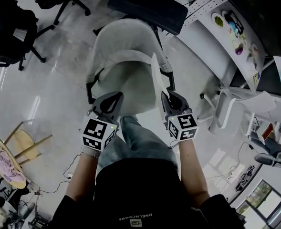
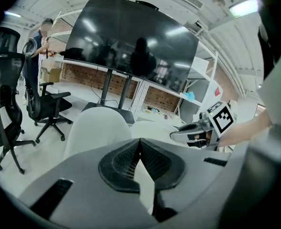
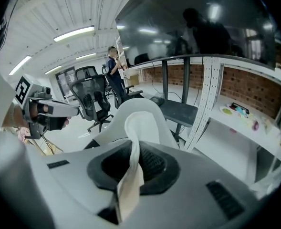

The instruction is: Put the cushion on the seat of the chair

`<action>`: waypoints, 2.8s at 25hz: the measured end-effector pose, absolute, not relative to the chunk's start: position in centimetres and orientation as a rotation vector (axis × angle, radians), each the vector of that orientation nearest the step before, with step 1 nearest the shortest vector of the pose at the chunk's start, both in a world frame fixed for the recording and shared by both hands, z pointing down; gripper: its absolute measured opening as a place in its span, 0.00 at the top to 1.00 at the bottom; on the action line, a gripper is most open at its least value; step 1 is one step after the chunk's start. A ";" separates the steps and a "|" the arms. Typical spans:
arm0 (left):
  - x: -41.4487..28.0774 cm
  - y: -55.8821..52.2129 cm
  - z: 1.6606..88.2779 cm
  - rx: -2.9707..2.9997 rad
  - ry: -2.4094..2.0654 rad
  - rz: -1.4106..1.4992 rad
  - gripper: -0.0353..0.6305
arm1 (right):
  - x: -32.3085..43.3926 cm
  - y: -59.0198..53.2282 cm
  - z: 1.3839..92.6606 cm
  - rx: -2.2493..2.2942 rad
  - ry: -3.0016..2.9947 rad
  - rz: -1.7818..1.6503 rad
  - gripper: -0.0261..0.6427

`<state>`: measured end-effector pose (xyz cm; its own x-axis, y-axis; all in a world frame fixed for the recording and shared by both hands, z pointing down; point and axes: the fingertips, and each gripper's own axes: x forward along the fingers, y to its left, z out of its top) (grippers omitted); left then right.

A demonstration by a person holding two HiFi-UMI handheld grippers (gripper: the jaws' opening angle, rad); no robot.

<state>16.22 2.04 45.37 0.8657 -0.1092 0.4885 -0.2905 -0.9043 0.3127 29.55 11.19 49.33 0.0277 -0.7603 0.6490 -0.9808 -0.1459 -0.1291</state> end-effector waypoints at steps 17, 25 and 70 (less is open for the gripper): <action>15.0 1.9 46.7 2.606 -0.319 0.720 0.93 | 30.7 9.1 52.6 1.941 -1.737 0.906 0.89; 10.6 0.1 47.5 2.555 -0.440 0.713 0.93 | 27.1 6.3 54.4 1.849 -1.771 0.928 0.89; -10.2 -0.7 55.6 2.179 -0.888 0.724 0.93 | 7.5 -2.3 76.3 1.215 -1.794 1.045 0.87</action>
<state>-10.21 -0.73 55.63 0.6149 -0.3826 0.6896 -0.7525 -0.5462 0.3679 7.53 -2.33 76.27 -0.2971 -0.3642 0.8827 -0.9474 0.2278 -0.2249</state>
